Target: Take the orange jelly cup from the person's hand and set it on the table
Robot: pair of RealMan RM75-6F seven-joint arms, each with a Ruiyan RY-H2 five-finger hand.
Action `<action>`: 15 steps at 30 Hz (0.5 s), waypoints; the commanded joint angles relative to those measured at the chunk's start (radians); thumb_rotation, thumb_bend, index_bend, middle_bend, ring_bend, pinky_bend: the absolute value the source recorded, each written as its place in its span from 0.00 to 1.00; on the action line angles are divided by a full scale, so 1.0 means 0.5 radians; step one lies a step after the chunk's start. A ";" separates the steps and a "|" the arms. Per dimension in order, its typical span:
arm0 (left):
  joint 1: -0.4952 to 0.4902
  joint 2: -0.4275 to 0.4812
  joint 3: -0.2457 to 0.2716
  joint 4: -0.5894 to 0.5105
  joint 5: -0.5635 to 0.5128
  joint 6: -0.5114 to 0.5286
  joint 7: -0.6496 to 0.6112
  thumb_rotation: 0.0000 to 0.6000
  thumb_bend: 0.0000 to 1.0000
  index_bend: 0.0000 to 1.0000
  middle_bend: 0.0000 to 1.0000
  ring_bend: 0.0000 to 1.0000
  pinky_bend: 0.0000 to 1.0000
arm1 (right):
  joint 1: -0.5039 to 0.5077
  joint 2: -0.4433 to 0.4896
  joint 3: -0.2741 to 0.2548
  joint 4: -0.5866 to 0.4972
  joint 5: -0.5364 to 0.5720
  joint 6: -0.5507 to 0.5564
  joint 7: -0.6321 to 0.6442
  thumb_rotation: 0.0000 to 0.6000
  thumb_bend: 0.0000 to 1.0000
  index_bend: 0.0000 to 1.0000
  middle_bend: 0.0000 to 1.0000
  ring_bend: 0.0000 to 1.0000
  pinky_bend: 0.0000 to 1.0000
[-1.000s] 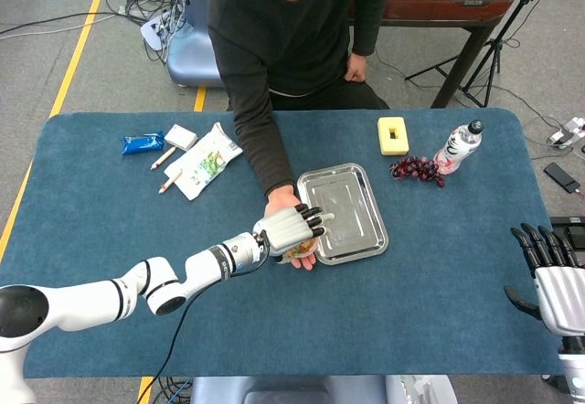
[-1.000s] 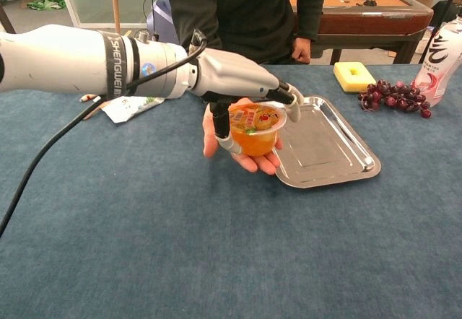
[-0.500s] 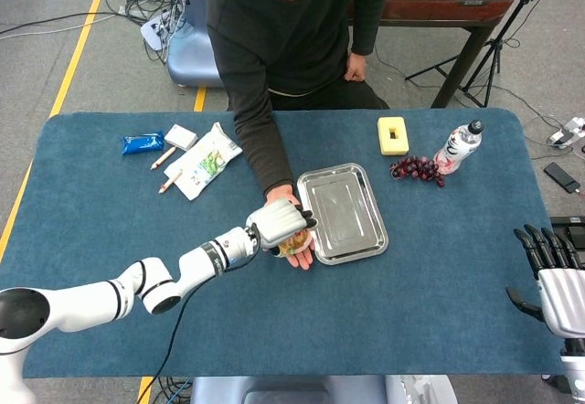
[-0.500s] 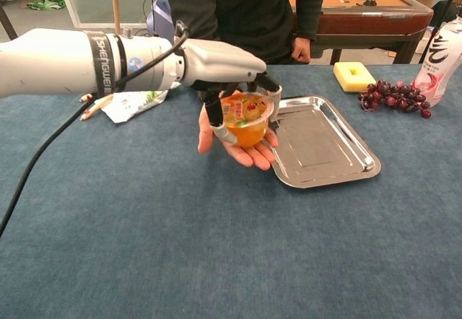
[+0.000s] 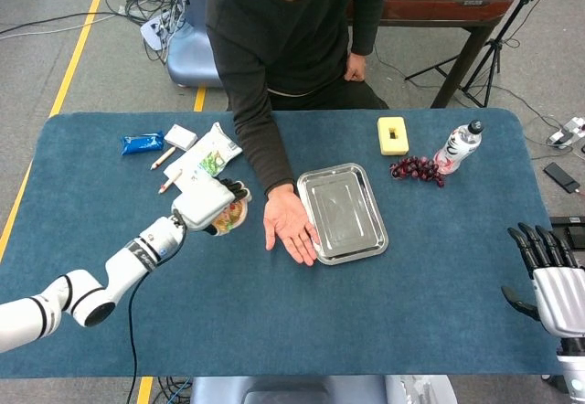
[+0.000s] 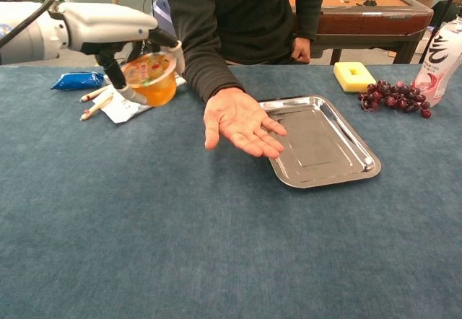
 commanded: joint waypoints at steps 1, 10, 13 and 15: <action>0.069 0.029 0.049 -0.011 -0.119 -0.024 0.110 1.00 0.20 0.48 0.32 0.43 0.74 | 0.008 -0.002 0.000 -0.007 -0.008 -0.009 -0.008 1.00 0.19 0.09 0.07 0.01 0.09; 0.138 -0.149 0.096 0.076 -0.415 -0.042 0.467 1.00 0.20 0.47 0.32 0.43 0.72 | 0.006 0.011 -0.003 -0.029 -0.010 -0.007 -0.031 1.00 0.19 0.09 0.07 0.01 0.09; 0.147 -0.229 0.106 0.129 -0.481 -0.053 0.536 1.00 0.20 0.47 0.32 0.43 0.72 | 0.006 0.014 -0.005 -0.035 -0.016 -0.005 -0.034 1.00 0.19 0.09 0.07 0.01 0.09; 0.150 -0.269 0.113 0.161 -0.524 -0.063 0.584 1.00 0.20 0.46 0.32 0.43 0.72 | 0.005 0.015 -0.006 -0.036 -0.015 -0.005 -0.034 1.00 0.19 0.09 0.07 0.01 0.09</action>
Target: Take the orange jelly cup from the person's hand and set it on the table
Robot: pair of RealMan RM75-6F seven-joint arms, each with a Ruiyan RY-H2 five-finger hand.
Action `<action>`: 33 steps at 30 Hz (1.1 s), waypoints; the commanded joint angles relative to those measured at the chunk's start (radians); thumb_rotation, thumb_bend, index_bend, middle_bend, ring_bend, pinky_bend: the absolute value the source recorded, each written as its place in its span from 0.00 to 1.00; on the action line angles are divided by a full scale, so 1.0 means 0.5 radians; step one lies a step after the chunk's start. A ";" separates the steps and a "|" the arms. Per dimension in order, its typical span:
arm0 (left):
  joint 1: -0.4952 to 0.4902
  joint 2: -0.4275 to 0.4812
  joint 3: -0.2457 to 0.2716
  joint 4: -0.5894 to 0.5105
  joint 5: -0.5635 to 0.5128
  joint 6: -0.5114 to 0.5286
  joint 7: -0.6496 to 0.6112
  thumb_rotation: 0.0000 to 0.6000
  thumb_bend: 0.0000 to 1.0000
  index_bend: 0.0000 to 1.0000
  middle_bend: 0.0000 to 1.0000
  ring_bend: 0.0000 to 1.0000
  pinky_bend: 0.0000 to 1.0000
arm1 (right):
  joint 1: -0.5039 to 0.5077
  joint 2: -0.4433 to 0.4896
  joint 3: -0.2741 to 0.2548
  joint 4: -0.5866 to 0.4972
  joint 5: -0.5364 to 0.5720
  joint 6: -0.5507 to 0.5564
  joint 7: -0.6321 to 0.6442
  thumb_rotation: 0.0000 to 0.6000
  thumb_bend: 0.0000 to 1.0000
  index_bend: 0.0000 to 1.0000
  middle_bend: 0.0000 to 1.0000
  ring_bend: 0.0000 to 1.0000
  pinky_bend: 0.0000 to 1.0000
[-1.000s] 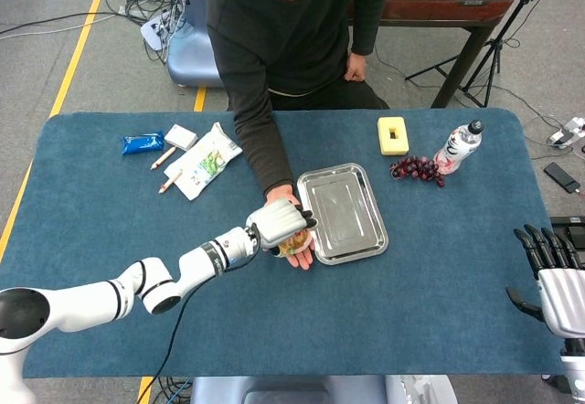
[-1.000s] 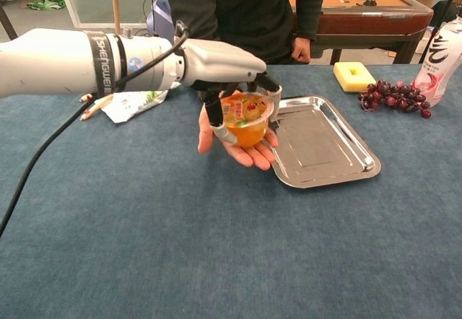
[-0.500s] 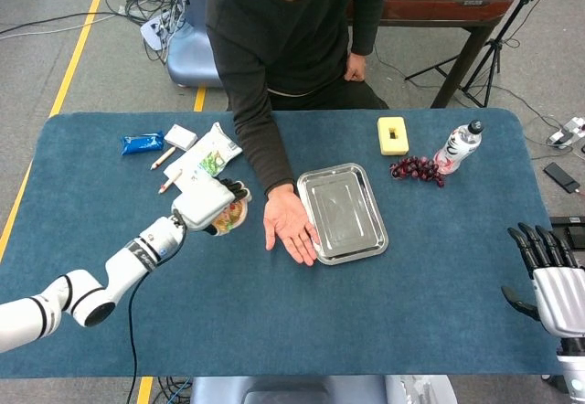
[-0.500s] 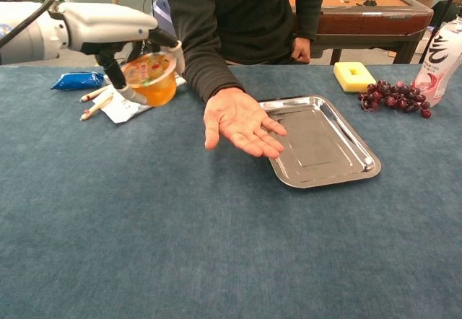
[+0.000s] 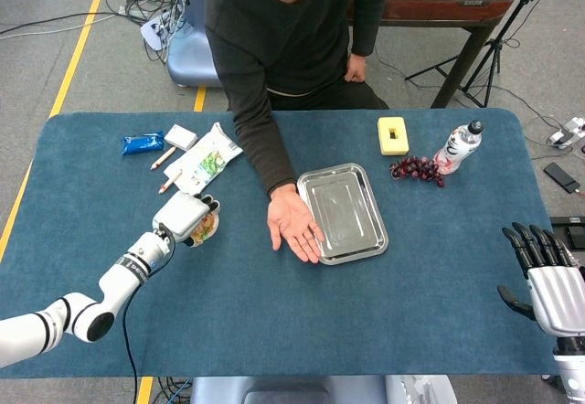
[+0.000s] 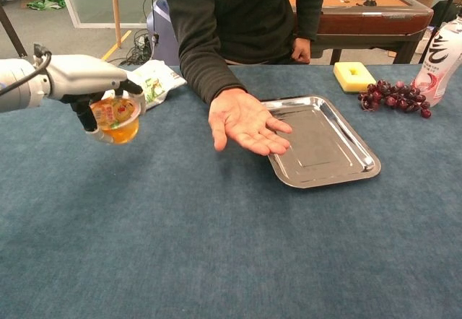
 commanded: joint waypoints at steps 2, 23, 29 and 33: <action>0.023 -0.113 0.022 0.094 -0.093 -0.005 0.104 1.00 0.20 0.44 0.32 0.43 0.72 | -0.003 0.003 -0.001 -0.003 0.002 0.002 -0.002 1.00 0.19 0.09 0.07 0.01 0.09; 0.416 0.243 -0.010 -0.349 -0.182 0.441 -0.100 1.00 0.20 0.00 0.00 0.00 0.23 | -0.005 0.017 0.000 0.017 0.017 -0.008 0.043 1.00 0.19 0.09 0.07 0.01 0.09; 0.688 0.378 0.010 -0.472 -0.111 0.811 -0.212 1.00 0.20 0.00 0.00 0.00 0.23 | 0.023 0.013 -0.006 0.022 0.037 -0.079 0.053 1.00 0.19 0.09 0.07 0.01 0.09; 0.873 0.414 0.045 -0.477 -0.046 1.025 -0.309 1.00 0.20 0.00 0.00 0.00 0.23 | 0.034 -0.015 -0.001 0.040 0.022 -0.077 0.079 1.00 0.19 0.09 0.07 0.00 0.09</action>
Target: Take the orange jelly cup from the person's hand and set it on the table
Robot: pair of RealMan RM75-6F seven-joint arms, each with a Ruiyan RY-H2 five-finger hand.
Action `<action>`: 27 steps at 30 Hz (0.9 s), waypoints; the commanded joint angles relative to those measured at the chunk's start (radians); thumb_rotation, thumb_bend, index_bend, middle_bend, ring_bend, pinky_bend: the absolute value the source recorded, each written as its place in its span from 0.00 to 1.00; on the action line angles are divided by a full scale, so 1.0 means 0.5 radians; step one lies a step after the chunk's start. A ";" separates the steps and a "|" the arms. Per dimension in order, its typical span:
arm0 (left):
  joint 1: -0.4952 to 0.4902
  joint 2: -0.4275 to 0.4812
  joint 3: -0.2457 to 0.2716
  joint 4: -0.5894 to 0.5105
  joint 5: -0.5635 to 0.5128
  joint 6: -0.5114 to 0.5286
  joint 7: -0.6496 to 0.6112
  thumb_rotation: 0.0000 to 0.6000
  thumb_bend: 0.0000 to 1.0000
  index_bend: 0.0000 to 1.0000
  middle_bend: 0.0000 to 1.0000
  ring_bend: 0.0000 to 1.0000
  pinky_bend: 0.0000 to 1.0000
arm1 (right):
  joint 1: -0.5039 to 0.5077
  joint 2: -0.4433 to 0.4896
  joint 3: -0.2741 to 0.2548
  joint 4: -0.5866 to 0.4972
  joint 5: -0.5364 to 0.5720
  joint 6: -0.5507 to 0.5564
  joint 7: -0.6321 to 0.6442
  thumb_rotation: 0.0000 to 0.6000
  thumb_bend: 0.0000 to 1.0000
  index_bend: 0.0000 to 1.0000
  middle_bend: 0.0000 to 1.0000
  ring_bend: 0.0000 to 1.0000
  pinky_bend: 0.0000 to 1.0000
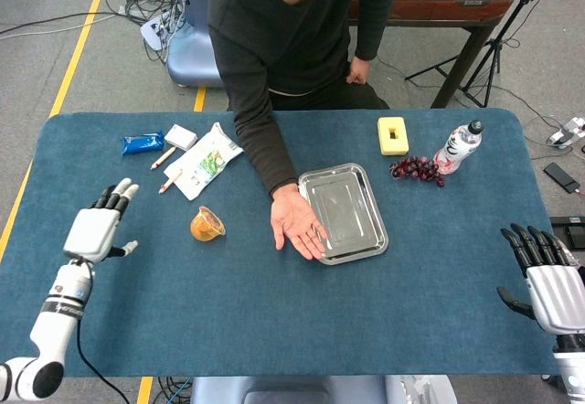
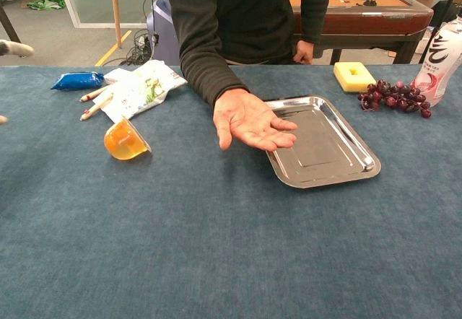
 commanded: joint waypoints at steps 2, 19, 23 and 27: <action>0.258 0.062 0.058 -0.019 0.124 0.276 -0.169 1.00 0.20 0.00 0.00 0.00 0.23 | 0.010 -0.012 -0.001 0.019 -0.015 0.000 0.016 1.00 0.19 0.09 0.07 0.00 0.09; 0.589 -0.018 0.190 -0.060 0.644 0.637 -0.169 1.00 0.20 0.00 0.00 0.00 0.22 | 0.024 -0.040 -0.023 -0.007 -0.084 0.013 0.022 1.00 0.19 0.09 0.07 0.00 0.09; 0.610 -0.027 0.175 -0.070 0.679 0.638 -0.144 1.00 0.20 0.00 0.00 0.00 0.22 | 0.014 -0.039 -0.028 -0.013 -0.097 0.035 0.014 1.00 0.19 0.09 0.07 0.00 0.09; 0.632 -0.036 0.157 -0.065 0.692 0.633 -0.099 1.00 0.20 0.00 0.00 0.00 0.22 | 0.014 -0.044 -0.029 -0.013 -0.095 0.034 0.008 1.00 0.19 0.09 0.08 0.00 0.09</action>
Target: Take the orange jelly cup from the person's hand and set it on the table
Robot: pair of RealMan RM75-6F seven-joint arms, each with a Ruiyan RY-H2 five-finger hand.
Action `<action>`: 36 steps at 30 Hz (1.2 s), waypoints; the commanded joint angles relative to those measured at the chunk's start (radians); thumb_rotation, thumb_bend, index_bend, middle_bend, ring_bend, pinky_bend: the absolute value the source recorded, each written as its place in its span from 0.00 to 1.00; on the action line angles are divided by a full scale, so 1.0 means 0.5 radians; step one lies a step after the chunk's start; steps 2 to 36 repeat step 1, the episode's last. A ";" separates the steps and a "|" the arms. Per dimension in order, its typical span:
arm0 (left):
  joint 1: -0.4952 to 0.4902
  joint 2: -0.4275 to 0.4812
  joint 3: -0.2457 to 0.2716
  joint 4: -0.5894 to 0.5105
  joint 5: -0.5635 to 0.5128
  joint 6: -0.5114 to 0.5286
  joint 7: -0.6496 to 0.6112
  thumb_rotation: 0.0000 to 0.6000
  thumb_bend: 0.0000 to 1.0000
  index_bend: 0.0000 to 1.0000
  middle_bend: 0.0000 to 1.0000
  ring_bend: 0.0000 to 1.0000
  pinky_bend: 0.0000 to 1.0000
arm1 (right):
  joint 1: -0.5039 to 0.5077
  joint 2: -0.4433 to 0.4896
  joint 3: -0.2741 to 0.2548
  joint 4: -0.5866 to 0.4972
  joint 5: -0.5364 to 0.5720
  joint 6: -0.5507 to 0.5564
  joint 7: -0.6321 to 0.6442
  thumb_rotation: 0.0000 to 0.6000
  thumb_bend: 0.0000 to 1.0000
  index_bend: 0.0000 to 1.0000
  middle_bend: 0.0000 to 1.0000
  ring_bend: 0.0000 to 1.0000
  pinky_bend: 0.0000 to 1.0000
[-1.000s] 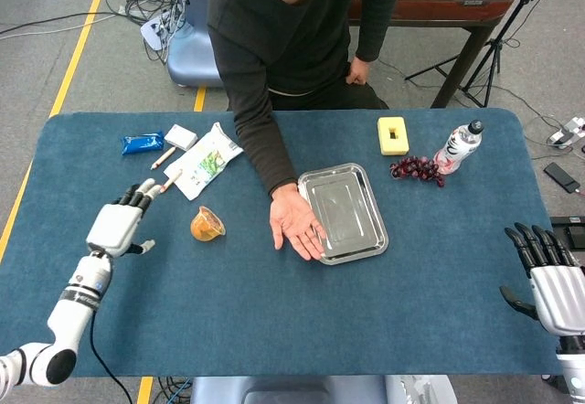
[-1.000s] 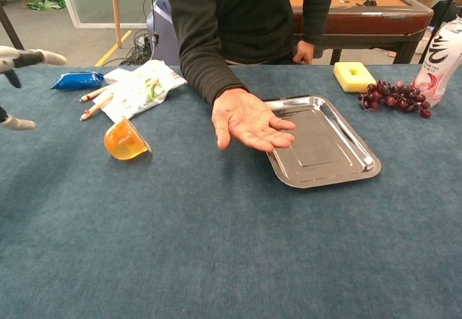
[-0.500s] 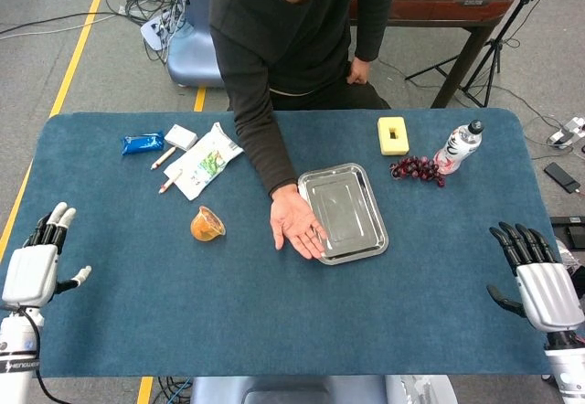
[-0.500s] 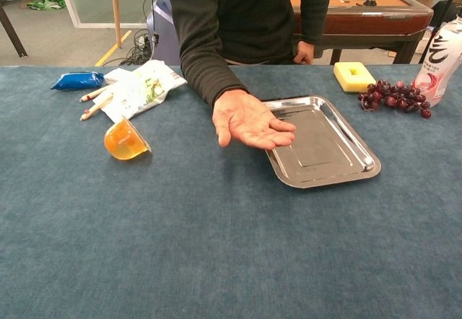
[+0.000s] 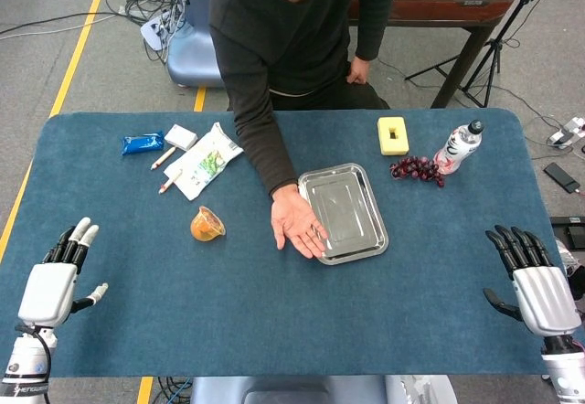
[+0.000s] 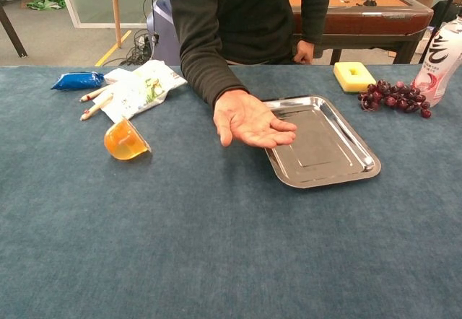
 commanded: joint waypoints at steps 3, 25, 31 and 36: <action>0.013 -0.003 -0.009 0.001 0.006 -0.011 0.030 1.00 0.20 0.00 0.00 0.00 0.22 | 0.003 -0.004 -0.002 0.001 0.003 -0.009 -0.009 1.00 0.19 0.09 0.07 0.00 0.09; 0.013 -0.003 -0.009 0.001 0.006 -0.011 0.030 1.00 0.20 0.00 0.00 0.00 0.22 | 0.003 -0.004 -0.002 0.001 0.003 -0.009 -0.009 1.00 0.19 0.09 0.07 0.00 0.09; 0.013 -0.003 -0.009 0.001 0.006 -0.011 0.030 1.00 0.20 0.00 0.00 0.00 0.22 | 0.003 -0.004 -0.002 0.001 0.003 -0.009 -0.009 1.00 0.19 0.09 0.07 0.00 0.09; 0.013 -0.003 -0.009 0.001 0.006 -0.011 0.030 1.00 0.20 0.00 0.00 0.00 0.22 | 0.003 -0.004 -0.002 0.001 0.003 -0.009 -0.009 1.00 0.19 0.09 0.07 0.00 0.09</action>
